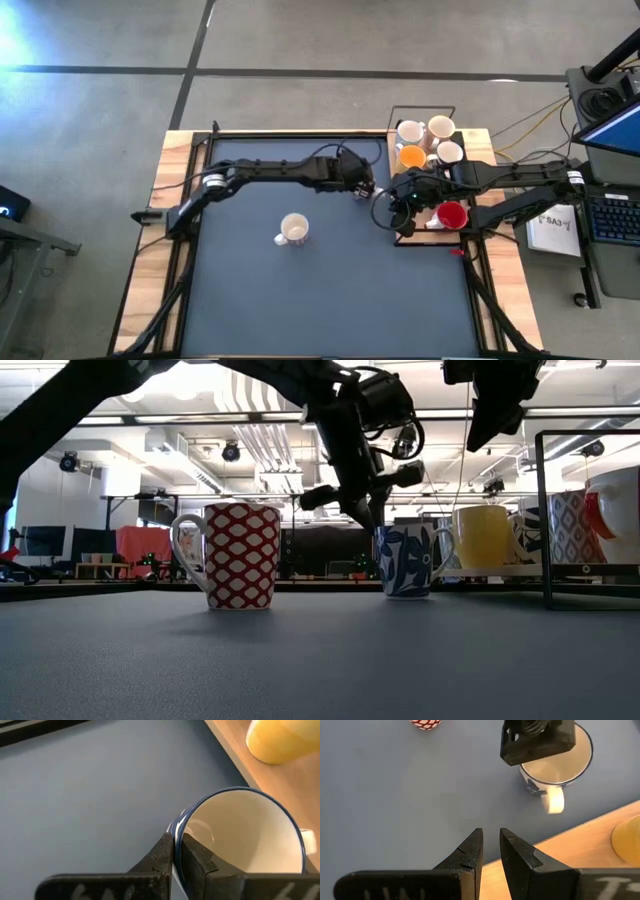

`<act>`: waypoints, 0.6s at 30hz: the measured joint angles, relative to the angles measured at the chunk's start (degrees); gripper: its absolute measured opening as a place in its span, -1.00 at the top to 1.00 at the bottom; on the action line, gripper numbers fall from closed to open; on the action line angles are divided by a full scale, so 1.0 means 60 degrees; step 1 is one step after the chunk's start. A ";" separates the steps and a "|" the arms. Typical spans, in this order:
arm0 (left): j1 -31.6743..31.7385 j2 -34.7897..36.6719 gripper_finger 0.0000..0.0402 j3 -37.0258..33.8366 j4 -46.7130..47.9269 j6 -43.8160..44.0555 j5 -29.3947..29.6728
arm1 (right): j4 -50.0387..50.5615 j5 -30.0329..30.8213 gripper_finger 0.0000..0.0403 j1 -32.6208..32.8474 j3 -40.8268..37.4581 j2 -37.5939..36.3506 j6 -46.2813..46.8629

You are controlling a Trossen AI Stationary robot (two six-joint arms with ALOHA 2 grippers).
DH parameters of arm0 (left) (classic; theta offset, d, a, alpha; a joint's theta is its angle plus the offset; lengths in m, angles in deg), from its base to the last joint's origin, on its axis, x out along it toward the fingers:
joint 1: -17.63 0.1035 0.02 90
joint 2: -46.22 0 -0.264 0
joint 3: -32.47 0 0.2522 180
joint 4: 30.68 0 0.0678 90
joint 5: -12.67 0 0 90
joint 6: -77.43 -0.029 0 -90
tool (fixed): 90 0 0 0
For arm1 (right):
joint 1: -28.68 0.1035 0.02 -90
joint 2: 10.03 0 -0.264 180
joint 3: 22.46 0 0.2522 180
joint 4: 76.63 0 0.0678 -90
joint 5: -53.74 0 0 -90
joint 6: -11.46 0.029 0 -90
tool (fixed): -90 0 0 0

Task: Place coffee mugs
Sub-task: Move the blue cup to the top right of the table, then move the red and white cup to the top right of the table

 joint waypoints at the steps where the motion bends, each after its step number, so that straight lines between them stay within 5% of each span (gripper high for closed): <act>1: 0.0018 0.0000 0.96 0.0000 0.0006 0.0003 -0.0066 | 0.0004 0.0000 0.73 0.0000 -0.0002 0.0000 0.0000; 9: 0.0027 0.0015 0.76 0.0253 0.0567 -0.0636 -0.0983 | 0.0011 0.0000 0.73 0.0000 -0.0003 0.0000 0.0004; 18: 0.0042 0.0058 0.54 0.1296 0.2381 -0.1337 -0.0580 | 0.0013 0.0000 0.73 0.0000 -0.0002 0.0000 0.0007</act>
